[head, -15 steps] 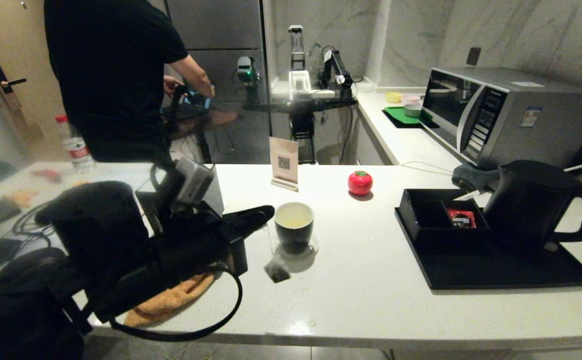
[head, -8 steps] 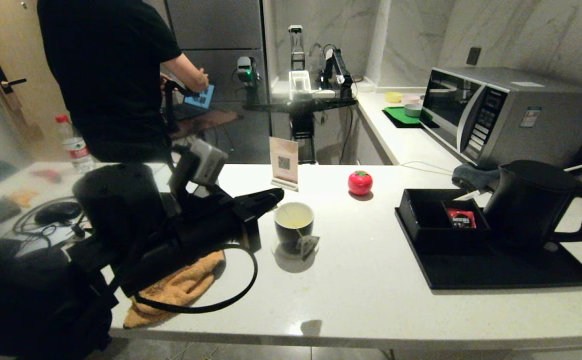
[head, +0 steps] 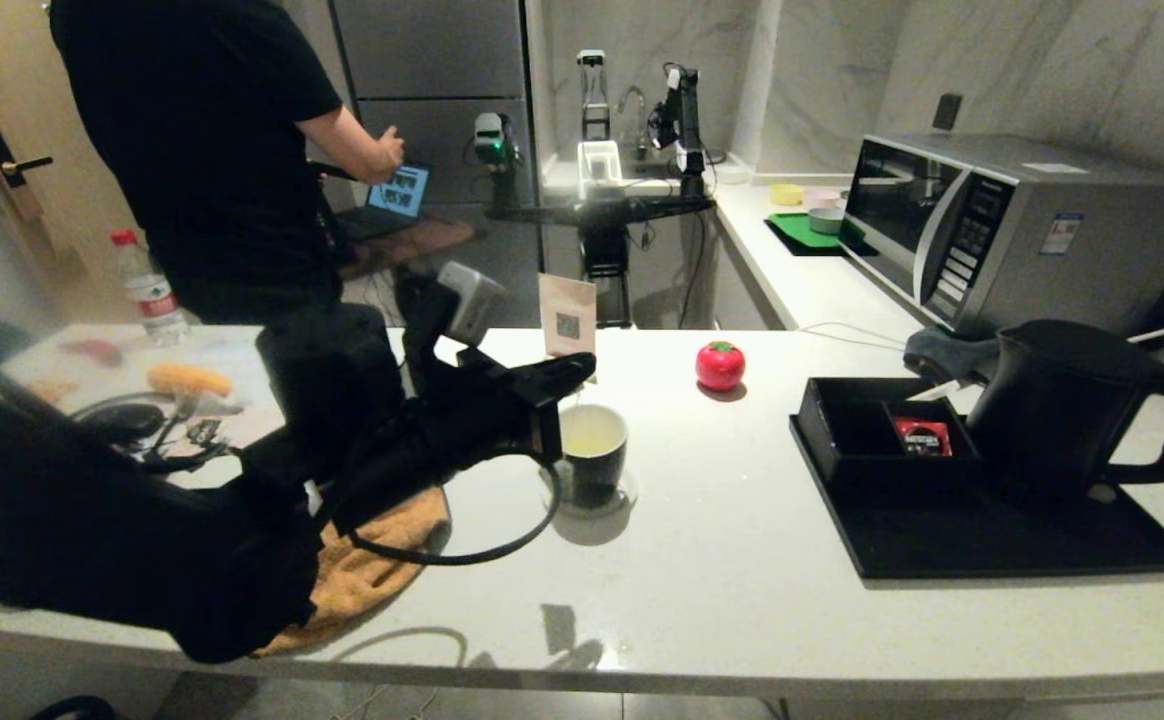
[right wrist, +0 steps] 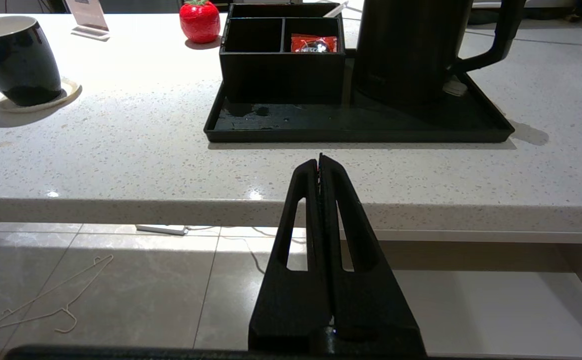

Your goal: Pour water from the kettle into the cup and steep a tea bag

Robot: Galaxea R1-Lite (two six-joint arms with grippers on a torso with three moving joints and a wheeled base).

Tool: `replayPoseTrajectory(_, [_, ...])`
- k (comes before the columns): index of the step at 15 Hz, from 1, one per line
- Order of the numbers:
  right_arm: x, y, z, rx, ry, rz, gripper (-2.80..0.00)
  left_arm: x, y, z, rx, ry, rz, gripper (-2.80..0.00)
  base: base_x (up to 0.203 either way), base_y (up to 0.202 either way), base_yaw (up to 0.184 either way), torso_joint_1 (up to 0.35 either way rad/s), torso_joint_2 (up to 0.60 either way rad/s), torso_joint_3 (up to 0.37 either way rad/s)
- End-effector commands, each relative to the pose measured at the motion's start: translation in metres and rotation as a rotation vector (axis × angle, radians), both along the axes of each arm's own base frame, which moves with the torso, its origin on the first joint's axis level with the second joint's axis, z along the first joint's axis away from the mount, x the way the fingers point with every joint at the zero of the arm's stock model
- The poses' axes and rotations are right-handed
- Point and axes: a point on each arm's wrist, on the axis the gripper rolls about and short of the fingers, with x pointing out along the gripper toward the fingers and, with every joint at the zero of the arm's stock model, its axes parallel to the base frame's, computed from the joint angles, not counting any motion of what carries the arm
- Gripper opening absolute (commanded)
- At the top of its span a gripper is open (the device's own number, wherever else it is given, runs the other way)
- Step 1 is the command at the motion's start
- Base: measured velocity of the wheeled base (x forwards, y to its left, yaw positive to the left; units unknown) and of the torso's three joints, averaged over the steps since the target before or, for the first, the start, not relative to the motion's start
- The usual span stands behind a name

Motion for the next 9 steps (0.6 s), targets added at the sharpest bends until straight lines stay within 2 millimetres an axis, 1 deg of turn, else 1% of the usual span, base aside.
replayPoseTrajectory(1, [0.0, 0.0, 0.0, 0.0, 0.001, 0.0, -2.8, 0.018, -0.006, -0.014, 0.012, 0.02, 0.012, -2.8, 0.0, 0.0, 0.0, 0.0, 0.0, 0.0])
replayPoseTrajectory(5, [0.0, 0.0, 0.0, 0.0, 0.001, 0.0, -2.8, 0.036, -0.015, -0.025, 0.015, 0.027, 0.02, -2.8, 0.0, 0.0, 0.0, 0.0, 0.0, 0.0])
replayPoseTrajectory(9, [0.0, 0.0, 0.0, 0.0, 0.001, 0.0, -2.8, 0.054, -0.016, -0.033, 0.014, 0.028, 0.044, -2.8, 0.0, 0.0, 0.0, 0.0, 0.0, 0.0])
